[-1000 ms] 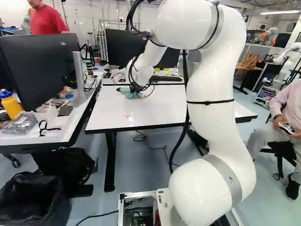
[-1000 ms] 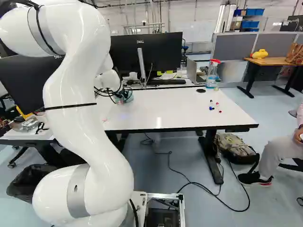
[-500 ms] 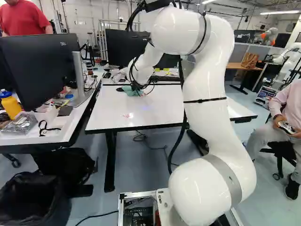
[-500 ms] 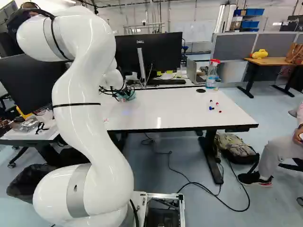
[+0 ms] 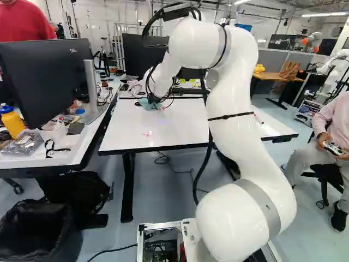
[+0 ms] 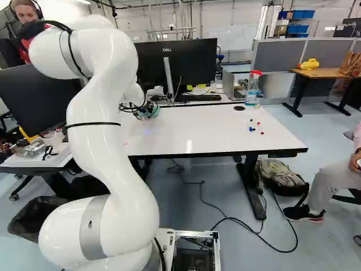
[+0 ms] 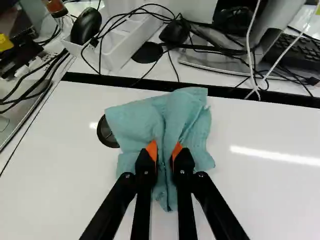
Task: Clean the table with the green towel
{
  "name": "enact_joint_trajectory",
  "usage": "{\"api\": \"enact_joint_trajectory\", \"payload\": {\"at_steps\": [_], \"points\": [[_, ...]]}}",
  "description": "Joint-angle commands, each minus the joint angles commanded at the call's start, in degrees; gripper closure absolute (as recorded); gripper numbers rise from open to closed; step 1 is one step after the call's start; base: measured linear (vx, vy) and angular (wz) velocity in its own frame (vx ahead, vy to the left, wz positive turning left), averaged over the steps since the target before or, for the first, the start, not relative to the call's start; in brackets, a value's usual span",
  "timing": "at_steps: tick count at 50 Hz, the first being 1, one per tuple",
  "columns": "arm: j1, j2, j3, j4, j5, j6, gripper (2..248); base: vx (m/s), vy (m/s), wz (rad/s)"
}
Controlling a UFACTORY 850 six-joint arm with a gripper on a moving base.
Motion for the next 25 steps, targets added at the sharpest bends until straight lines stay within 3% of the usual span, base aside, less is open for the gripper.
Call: {"api": "enact_joint_trajectory", "payload": {"at_steps": [25], "points": [[2.7,4.0,5.5,0.0,0.0,0.0,199,0.0,0.0,0.0]]}}
